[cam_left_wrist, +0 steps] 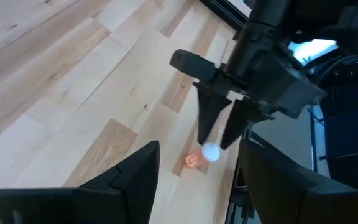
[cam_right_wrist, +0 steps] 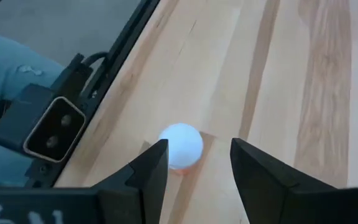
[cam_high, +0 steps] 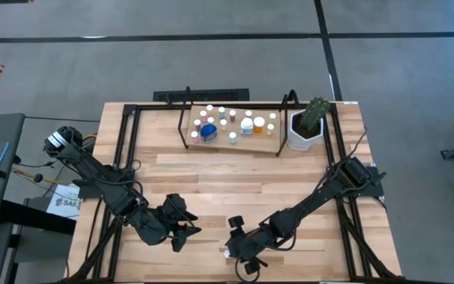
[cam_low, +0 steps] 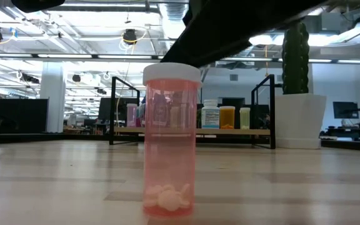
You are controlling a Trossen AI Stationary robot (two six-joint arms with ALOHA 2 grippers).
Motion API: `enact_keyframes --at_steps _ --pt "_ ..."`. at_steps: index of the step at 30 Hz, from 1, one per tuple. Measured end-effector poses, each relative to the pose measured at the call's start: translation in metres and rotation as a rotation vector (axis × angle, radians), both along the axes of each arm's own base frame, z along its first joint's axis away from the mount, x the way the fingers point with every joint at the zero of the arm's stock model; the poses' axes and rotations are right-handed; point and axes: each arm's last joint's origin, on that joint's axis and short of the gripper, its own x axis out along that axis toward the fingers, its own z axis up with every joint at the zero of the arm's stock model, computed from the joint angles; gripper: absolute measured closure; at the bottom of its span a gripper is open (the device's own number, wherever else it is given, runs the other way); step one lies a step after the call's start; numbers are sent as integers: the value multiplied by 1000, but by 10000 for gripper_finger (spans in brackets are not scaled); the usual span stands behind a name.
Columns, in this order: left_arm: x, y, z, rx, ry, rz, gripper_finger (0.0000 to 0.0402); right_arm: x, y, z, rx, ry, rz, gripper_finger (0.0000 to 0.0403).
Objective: Pick and place medicine bottles onto shelf by color
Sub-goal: Put the pink pill bottle on the shelf
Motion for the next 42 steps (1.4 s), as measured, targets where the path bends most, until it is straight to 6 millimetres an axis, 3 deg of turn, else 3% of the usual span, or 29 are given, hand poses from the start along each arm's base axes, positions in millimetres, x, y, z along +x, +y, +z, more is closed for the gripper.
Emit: enact_keyframes --at_steps 42 --pt "0 0 0 10 1 -3 194 -2 6 -2 68 -54 -12 206"
